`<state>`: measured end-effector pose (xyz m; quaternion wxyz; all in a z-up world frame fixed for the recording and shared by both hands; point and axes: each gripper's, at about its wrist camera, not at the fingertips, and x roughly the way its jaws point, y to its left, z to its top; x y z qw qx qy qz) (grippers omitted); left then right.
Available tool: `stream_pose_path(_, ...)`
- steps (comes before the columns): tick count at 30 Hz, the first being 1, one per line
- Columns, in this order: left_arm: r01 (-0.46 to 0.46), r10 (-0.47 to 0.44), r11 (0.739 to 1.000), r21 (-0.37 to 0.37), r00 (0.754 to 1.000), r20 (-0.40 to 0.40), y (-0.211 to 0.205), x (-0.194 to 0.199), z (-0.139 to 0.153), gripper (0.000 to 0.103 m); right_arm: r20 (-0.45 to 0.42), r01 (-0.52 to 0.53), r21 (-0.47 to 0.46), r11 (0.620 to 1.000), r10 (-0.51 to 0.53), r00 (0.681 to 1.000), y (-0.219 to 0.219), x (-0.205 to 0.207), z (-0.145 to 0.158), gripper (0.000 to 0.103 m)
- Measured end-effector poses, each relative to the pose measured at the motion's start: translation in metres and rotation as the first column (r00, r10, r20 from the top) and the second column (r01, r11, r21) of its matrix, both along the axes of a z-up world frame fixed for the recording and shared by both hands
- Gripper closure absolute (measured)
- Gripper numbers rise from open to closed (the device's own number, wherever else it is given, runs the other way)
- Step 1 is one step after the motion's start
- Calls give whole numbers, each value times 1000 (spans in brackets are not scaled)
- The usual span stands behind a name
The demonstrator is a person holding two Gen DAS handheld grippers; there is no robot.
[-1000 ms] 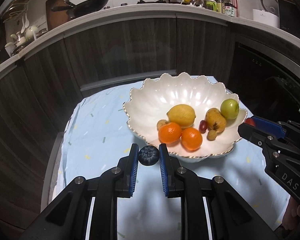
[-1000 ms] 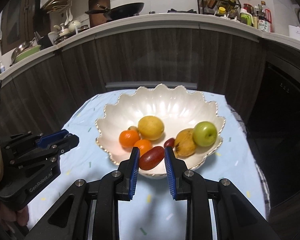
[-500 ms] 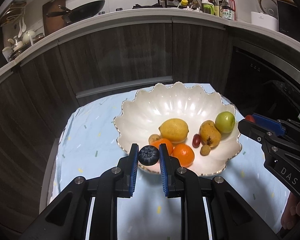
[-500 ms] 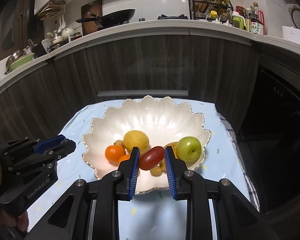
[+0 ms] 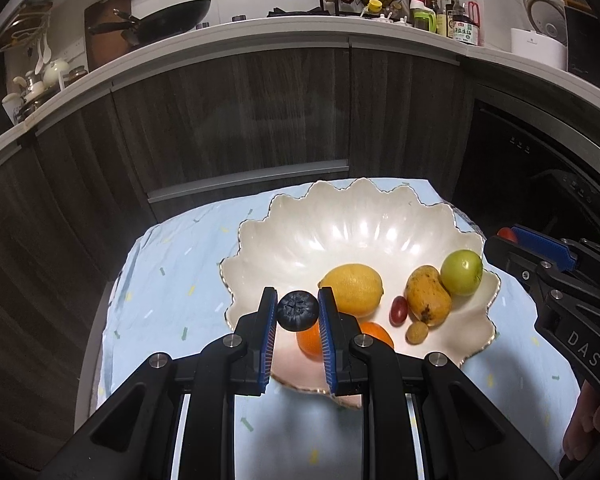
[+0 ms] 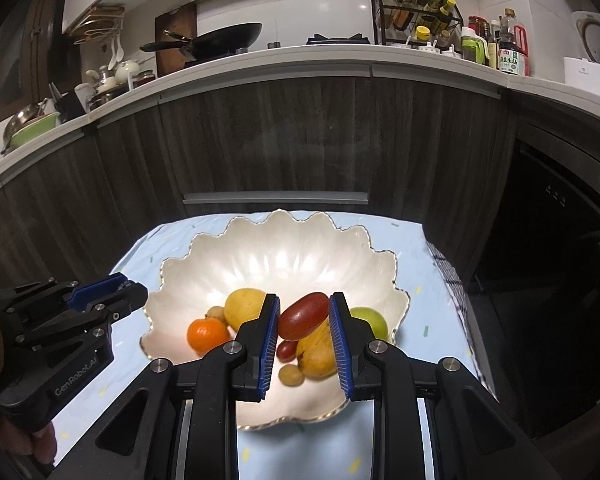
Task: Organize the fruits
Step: 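Carry blueberry with left tool while right tool carries red date over the bowl, then open both tools to drop blueberry and red date into the bowl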
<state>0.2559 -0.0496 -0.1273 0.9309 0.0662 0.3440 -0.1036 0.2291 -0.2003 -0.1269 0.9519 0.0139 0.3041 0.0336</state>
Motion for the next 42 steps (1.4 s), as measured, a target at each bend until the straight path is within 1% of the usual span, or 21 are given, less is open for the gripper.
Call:
stream_pose_path(11, -24, 23, 1000, -11, 1000, -16, -3, 44, -10, 82, -2, 17, -15, 1000, -17, 1000, -8, 41, -5, 76)
stream_pose_path(17, -58, 58, 998, -10, 998, -32, -4, 68, -21, 82, -40, 60, -10, 998, -60, 997, -18, 66, -16, 76)
stream_pose_path(22, -68, 68, 998, -6, 997, -44, -5, 80, -28, 81, -75, 64, -11, 998, -65, 995, -19, 79, -25, 76)
stream_pose_path(24, -67, 67, 998, -5, 997, -50, -6, 83, -30, 74, -86, 60, -10, 998, -61, 994, -18, 82, -26, 76)
stream_pose_path(26, -67, 67, 998, -5, 996, -51, -6, 85, -30, 61, -89, 60, -9, 998, -61, 994, -17, 83, -27, 75)
stream_pose_path(29, -74, 74, 997, -3, 996, -50, -6, 84, -30, 56, -93, 56, -8, 998, -57, 994, -17, 84, -28, 72)
stream_pose_path(30, -76, 76, 997, -2, 996, -50, -6, 84, -30, 54, -92, 58, -8, 998, -58, 994, -16, 84, -28, 66)
stream_pose_path(31, -80, 79, 997, -4, 996, -50, -5, 83, -30, 48, -90, 60, -7, 998, -61, 994, -16, 83, -27, 61)
stream_pose_path(32, -84, 84, 996, -6, 995, -48, -4, 82, -29, 46, -85, 66, -9, 998, -66, 994, -16, 82, -26, 54)
stream_pose_path(37, -97, 97, 995, -4, 995, -34, -1, 76, -21, 45, -64, 68, -14, 998, -68, 996, -14, 74, -19, 52)
stream_pose_path(40, -109, 109, 994, -9, 994, -19, 1, 69, -13, 37, -49, 72, -15, 997, -73, 996, -13, 65, -12, 45)
stream_pose_path(41, -113, 113, 994, -11, 994, -15, 2, 66, -10, 35, -43, 76, -14, 997, -76, 996, -13, 62, -10, 42)
stream_pose_path(42, -114, 114, 993, -12, 993, -13, 3, 64, -6, 35, -35, 79, -12, 997, -79, 996, -13, 57, -6, 41)
